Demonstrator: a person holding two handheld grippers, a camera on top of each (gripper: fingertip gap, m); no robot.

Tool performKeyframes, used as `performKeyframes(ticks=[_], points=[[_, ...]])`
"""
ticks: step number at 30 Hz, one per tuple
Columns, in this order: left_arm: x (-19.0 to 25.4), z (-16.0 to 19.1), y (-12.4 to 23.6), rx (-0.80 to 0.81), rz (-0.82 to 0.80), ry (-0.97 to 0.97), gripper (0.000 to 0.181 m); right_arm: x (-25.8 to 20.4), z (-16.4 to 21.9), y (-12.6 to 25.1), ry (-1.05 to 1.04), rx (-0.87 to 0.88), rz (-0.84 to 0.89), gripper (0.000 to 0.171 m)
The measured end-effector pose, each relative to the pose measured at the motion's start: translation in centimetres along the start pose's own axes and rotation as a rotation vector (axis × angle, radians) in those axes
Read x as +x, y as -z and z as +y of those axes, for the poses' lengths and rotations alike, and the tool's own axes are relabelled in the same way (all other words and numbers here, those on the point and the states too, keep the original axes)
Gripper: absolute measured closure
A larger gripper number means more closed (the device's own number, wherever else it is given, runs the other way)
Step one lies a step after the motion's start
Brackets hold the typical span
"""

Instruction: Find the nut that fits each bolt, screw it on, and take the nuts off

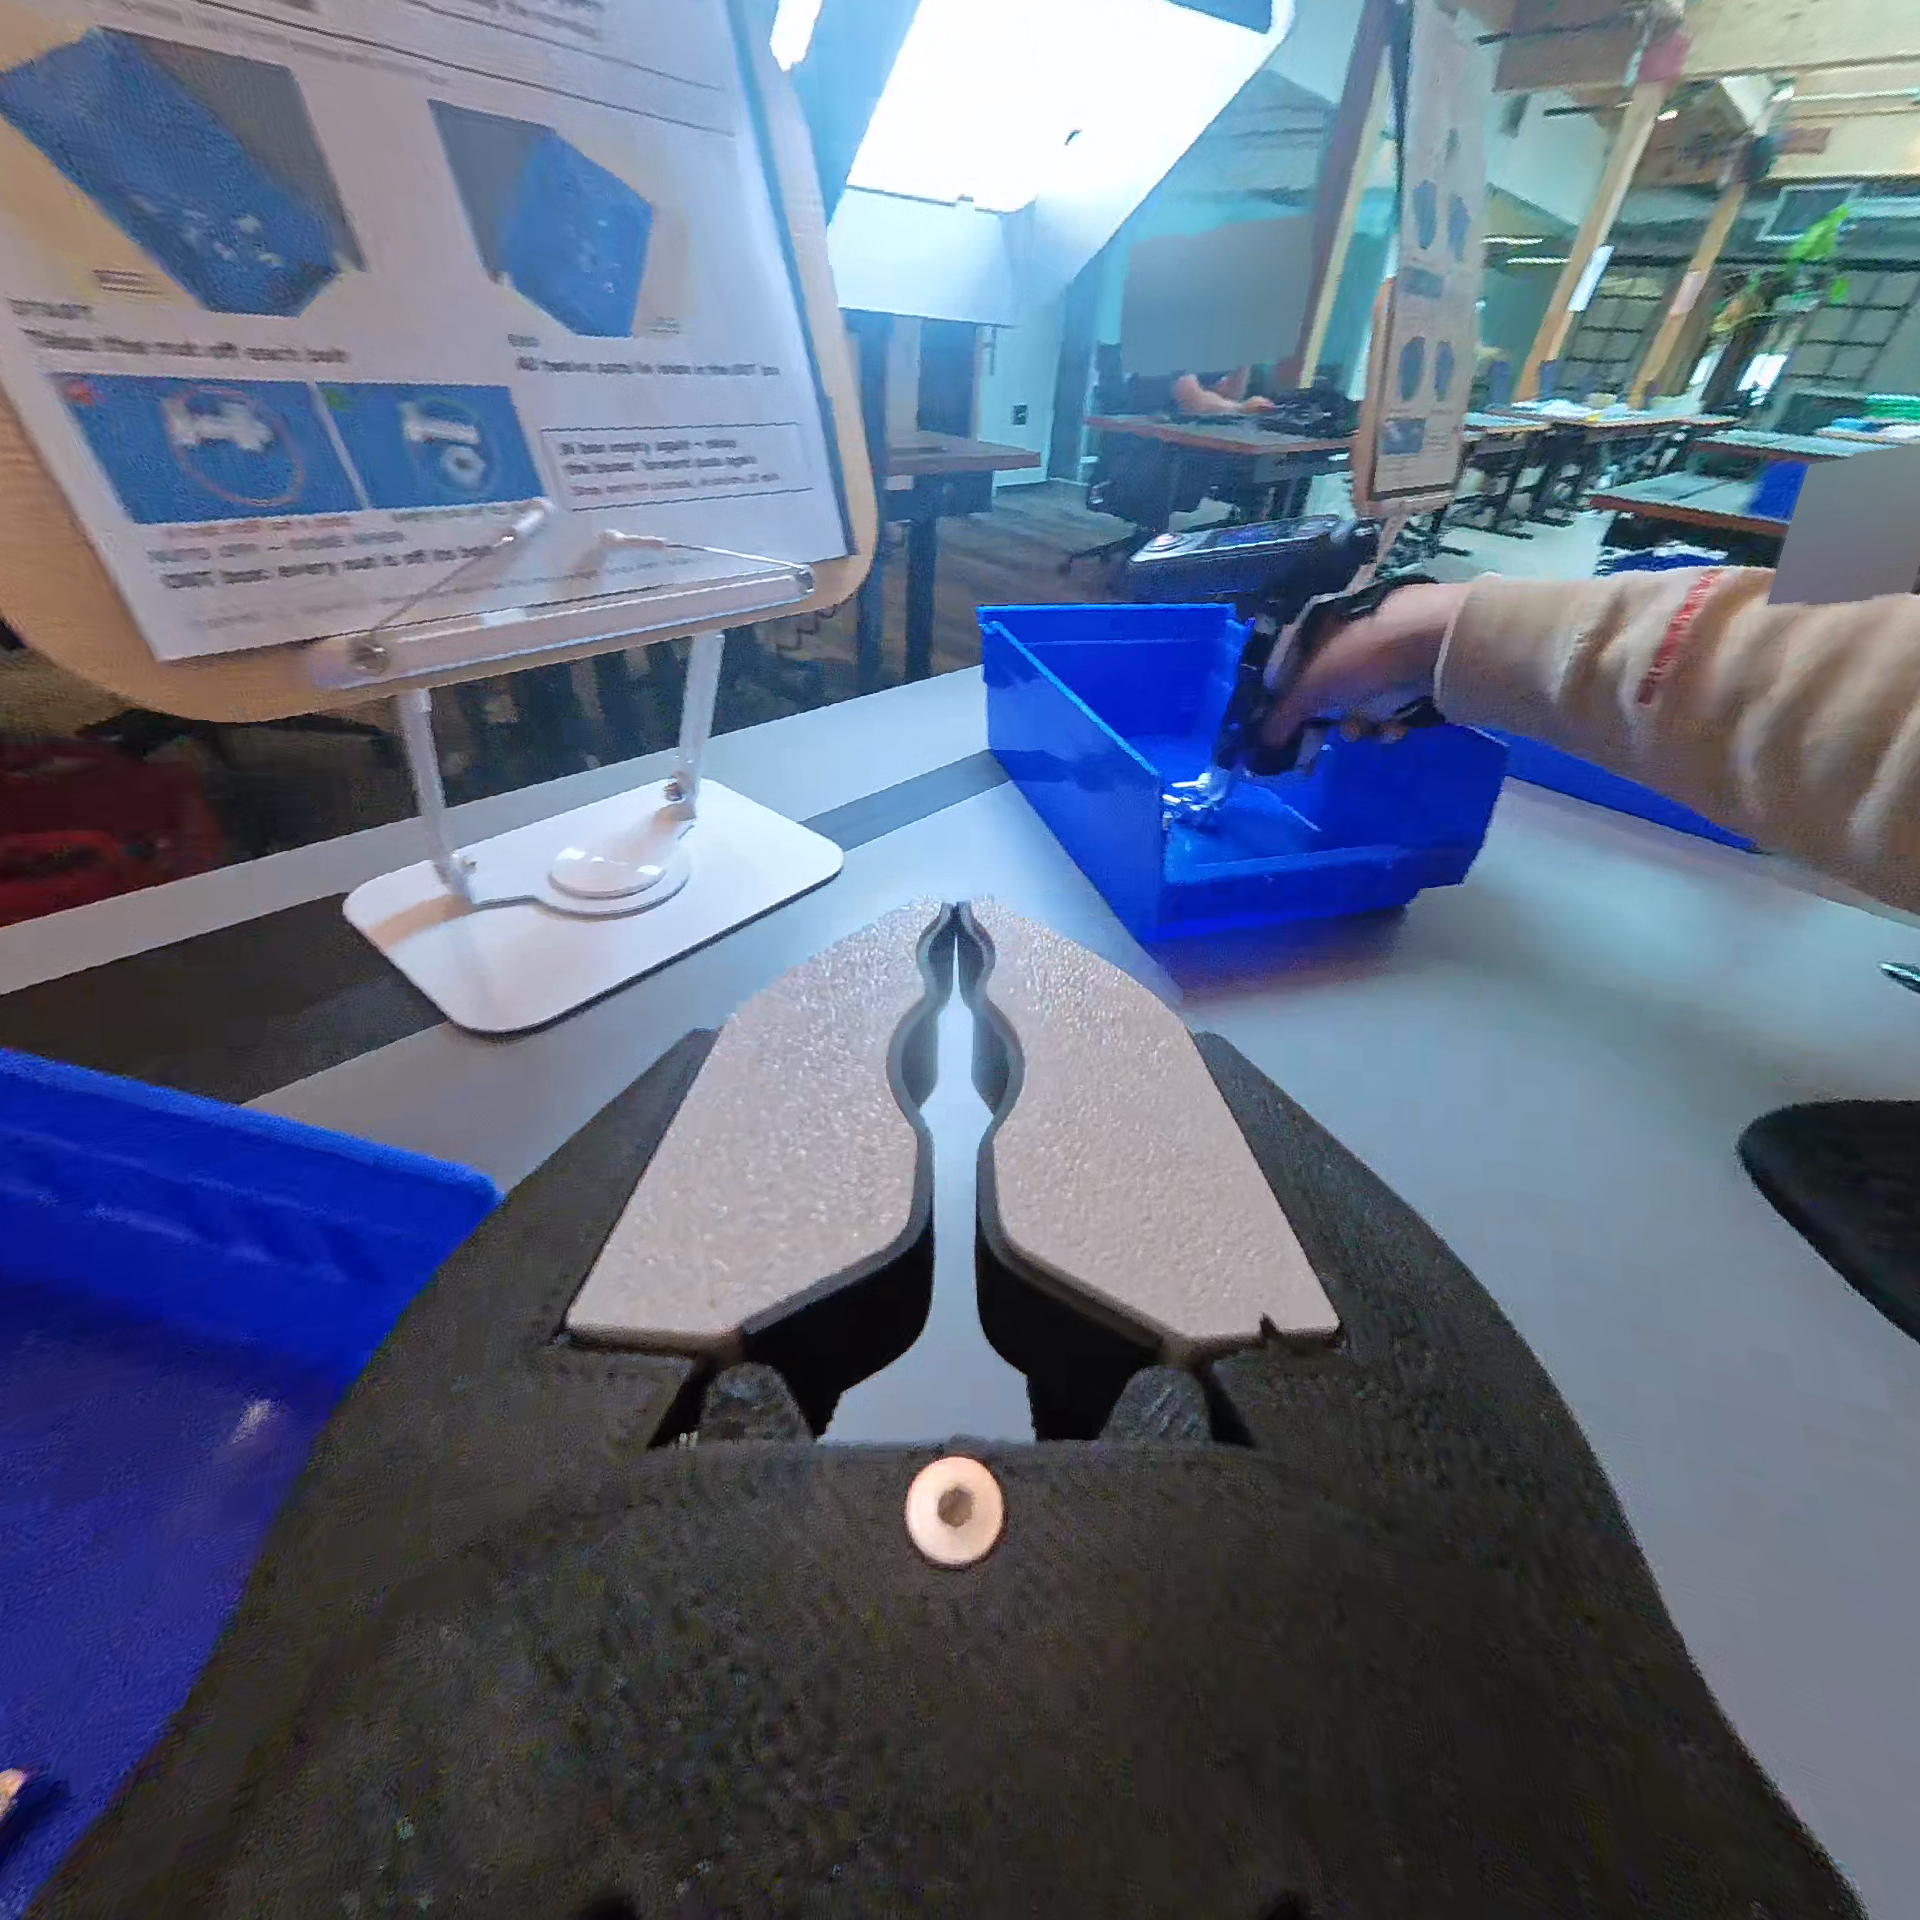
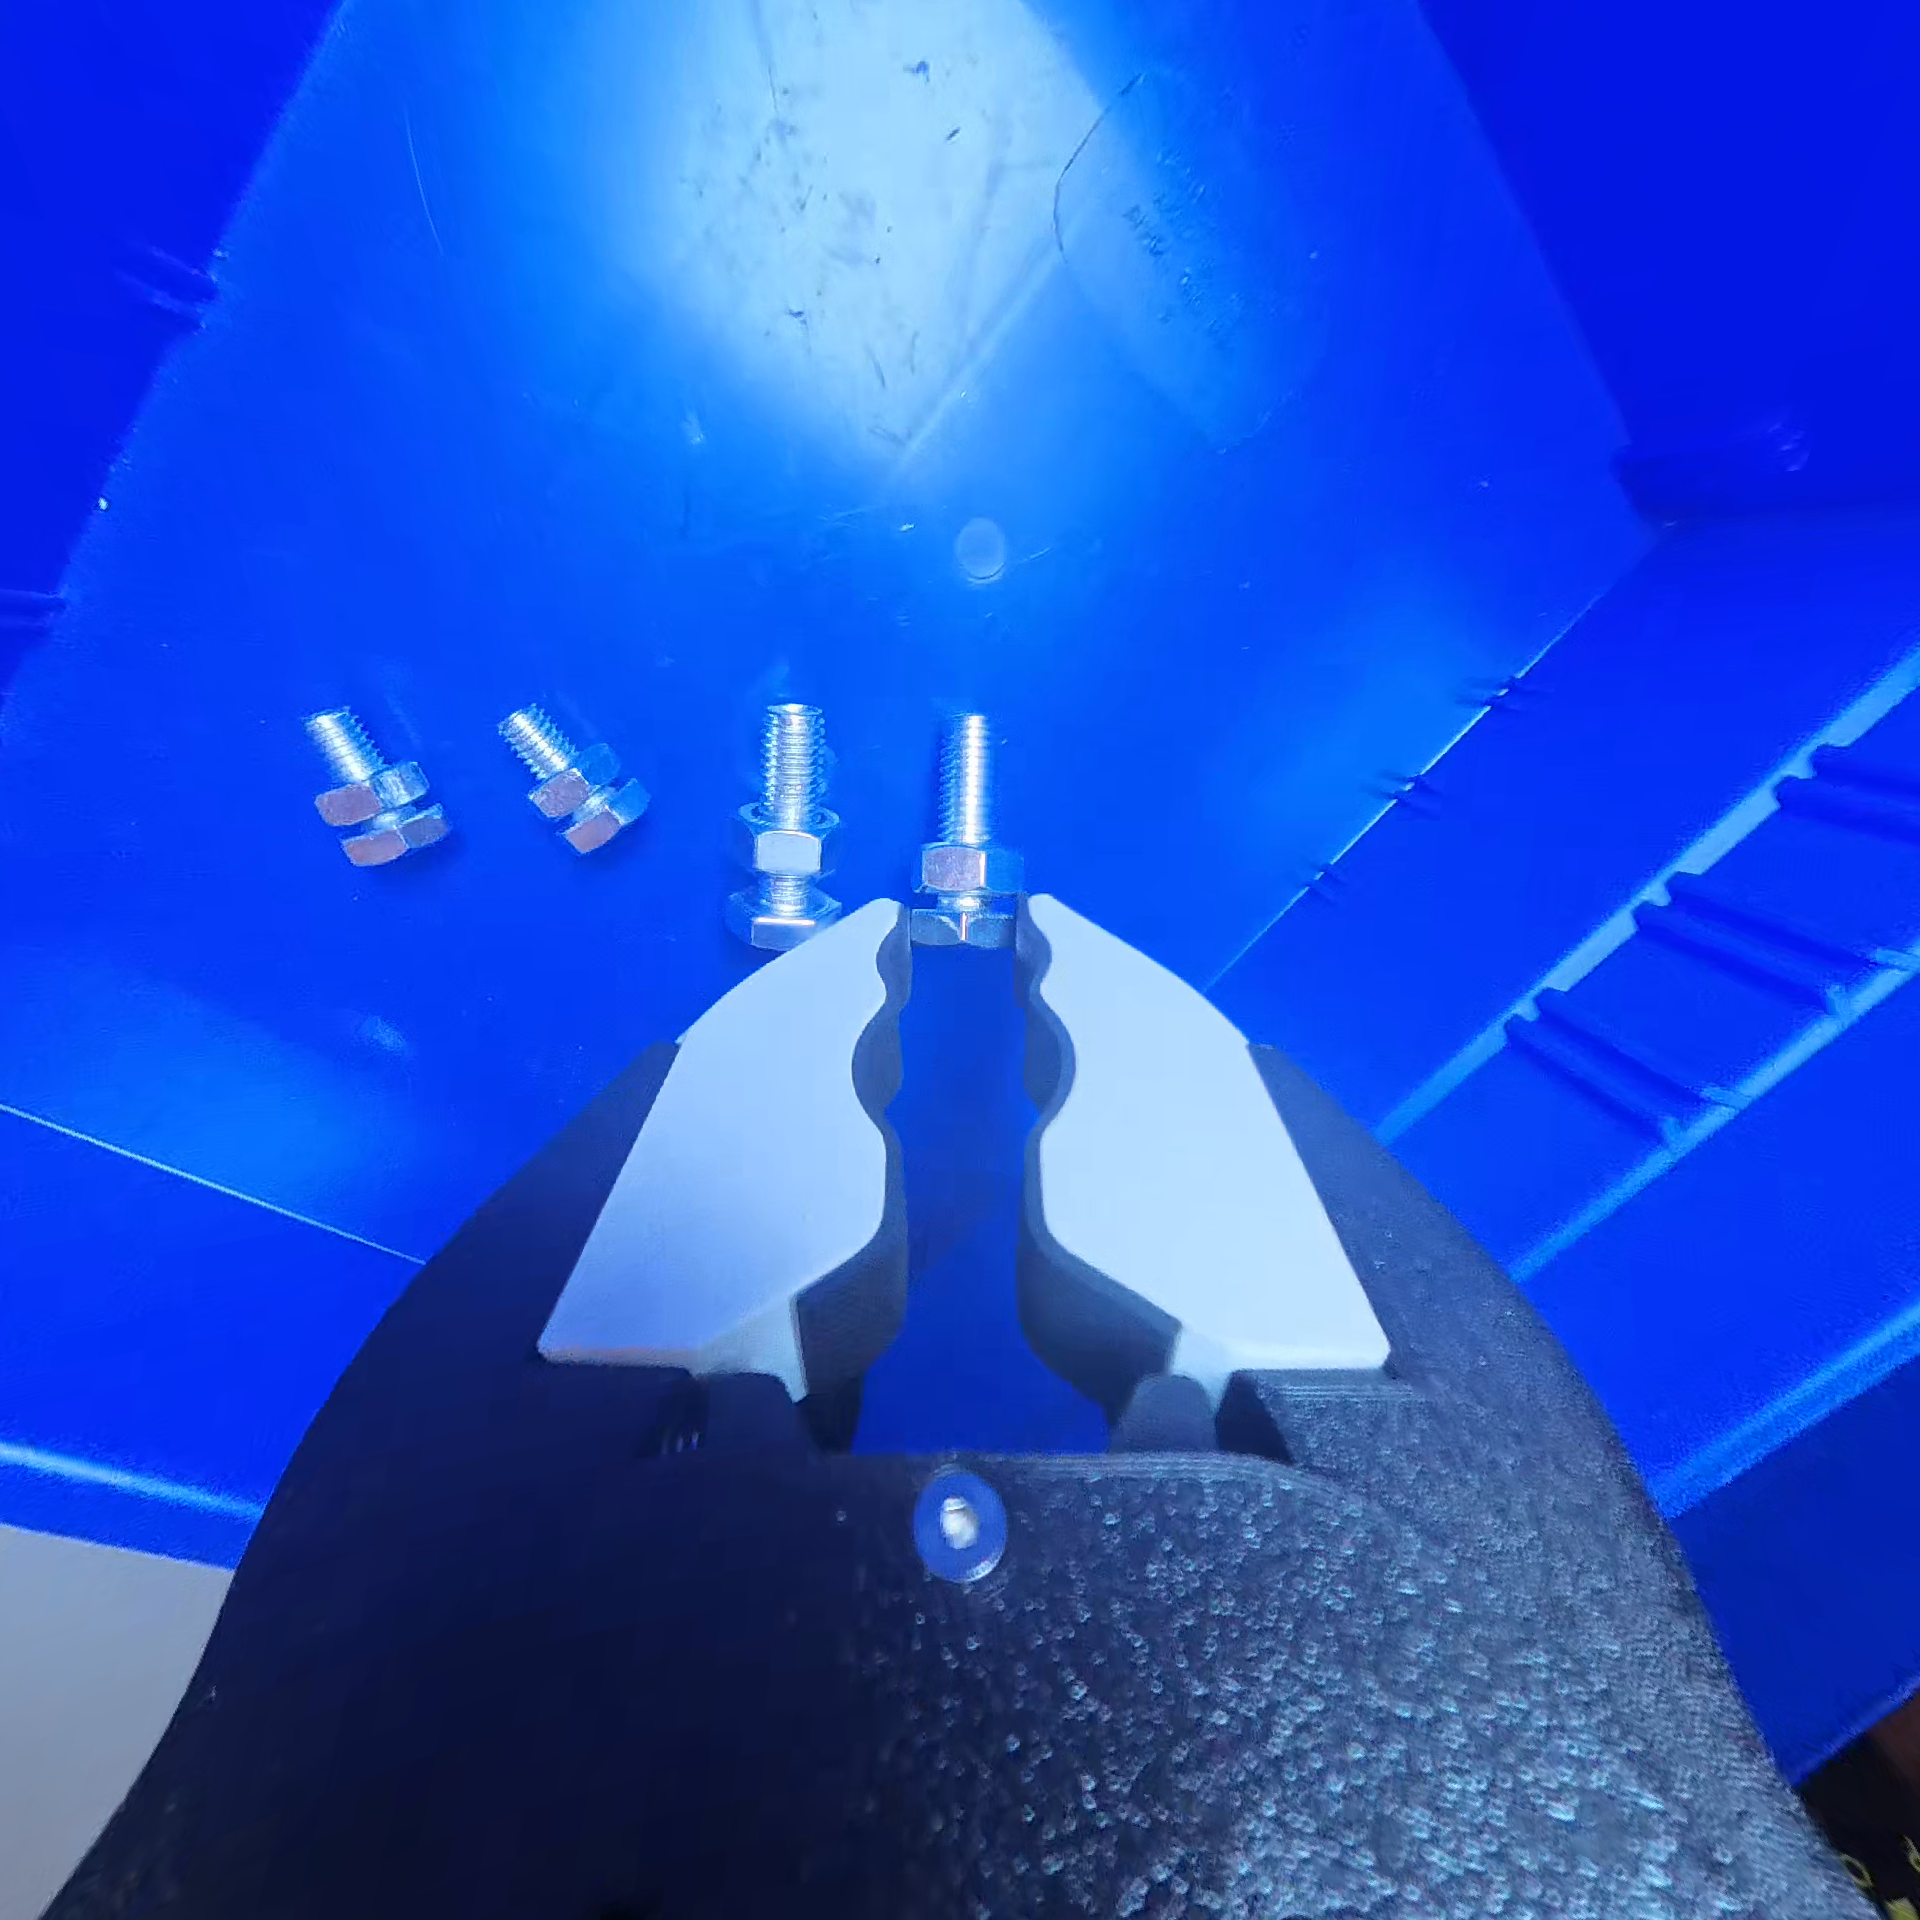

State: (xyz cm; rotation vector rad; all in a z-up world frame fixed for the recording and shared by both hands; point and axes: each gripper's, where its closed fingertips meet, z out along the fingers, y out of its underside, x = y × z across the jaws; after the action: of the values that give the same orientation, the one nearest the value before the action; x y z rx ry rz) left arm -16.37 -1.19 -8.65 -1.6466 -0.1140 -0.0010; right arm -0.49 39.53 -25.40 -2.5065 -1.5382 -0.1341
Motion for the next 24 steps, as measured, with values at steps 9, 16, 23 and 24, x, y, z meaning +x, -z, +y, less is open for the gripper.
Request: performKeyframes(ticks=[9,16,23,24], points=[[-13.3,-0.8,6.0,-0.306,-0.335,-0.063,0.172,-1.7,-2.9,5.9,0.148,0.456,0.064,0.134],[-18.2,8.3,9.0,-1.061,-0.183,-0.102,0.162,-14.1,3.1,14.2,0.368,0.94,-0.289,0.135],[-20.6,15.3,8.8,-1.402,-0.059,-0.062,0.157,-20.1,10.6,14.3,0.352,0.981,-0.628,0.136],[-20.6,15.7,8.7,-1.411,-0.043,-0.047,0.157,-20.2,11.2,14.2,0.339,0.983,-0.653,0.137]])
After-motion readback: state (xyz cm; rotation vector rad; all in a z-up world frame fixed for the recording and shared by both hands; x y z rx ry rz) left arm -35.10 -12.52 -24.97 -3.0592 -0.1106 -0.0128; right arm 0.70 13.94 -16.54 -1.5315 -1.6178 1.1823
